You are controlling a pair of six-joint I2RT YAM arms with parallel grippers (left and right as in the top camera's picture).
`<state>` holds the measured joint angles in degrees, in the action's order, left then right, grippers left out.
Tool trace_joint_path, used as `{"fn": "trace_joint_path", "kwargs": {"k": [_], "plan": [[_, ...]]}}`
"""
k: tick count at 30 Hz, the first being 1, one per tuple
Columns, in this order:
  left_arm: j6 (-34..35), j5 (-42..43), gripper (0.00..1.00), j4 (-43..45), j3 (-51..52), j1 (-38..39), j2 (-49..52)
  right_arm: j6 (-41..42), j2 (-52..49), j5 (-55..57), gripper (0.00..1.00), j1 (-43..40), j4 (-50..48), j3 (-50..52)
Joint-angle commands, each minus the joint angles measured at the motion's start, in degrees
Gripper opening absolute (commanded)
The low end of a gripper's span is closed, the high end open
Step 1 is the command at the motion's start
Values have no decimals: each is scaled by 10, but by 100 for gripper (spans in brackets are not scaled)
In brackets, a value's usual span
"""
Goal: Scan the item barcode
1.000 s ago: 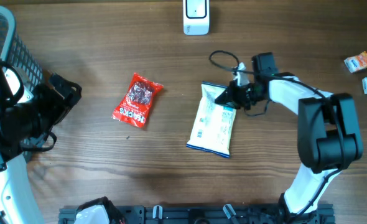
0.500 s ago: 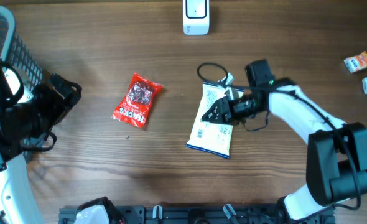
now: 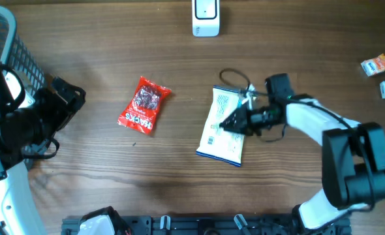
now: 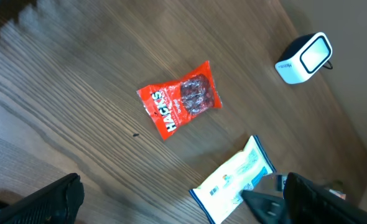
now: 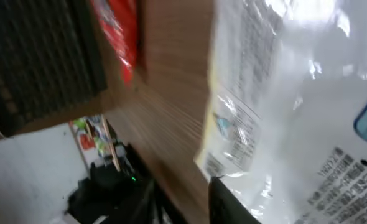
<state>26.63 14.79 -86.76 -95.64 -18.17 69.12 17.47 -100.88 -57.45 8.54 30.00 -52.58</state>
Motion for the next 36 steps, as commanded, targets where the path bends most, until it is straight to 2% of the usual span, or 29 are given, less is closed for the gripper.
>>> {"fn": "trace_joint_path", "kwargs": {"k": [1,3,7,10,19,23,32,36], "plan": [[-9,-3,100,1,-2,-4,0,-39,70,-2,90,-33,35,-70],[-9,-3,100,1,-2,-4,0,-32,86,41,99,-56,45,-75],[-9,-3,100,1,-2,-4,0,-24,82,155,100,-87,100,-63],[-9,-3,100,1,-2,-4,0,-24,73,174,100,-98,107,-36],[-9,-3,100,1,-2,-4,0,27,39,169,100,-101,7,75],[-9,-3,100,1,-2,-4,0,53,18,130,100,-98,-32,99],[-9,-3,100,1,-2,-4,0,211,-55,102,100,-27,-148,110],[-9,-3,100,1,-2,-4,0,250,-81,115,98,-9,-197,110]]}}
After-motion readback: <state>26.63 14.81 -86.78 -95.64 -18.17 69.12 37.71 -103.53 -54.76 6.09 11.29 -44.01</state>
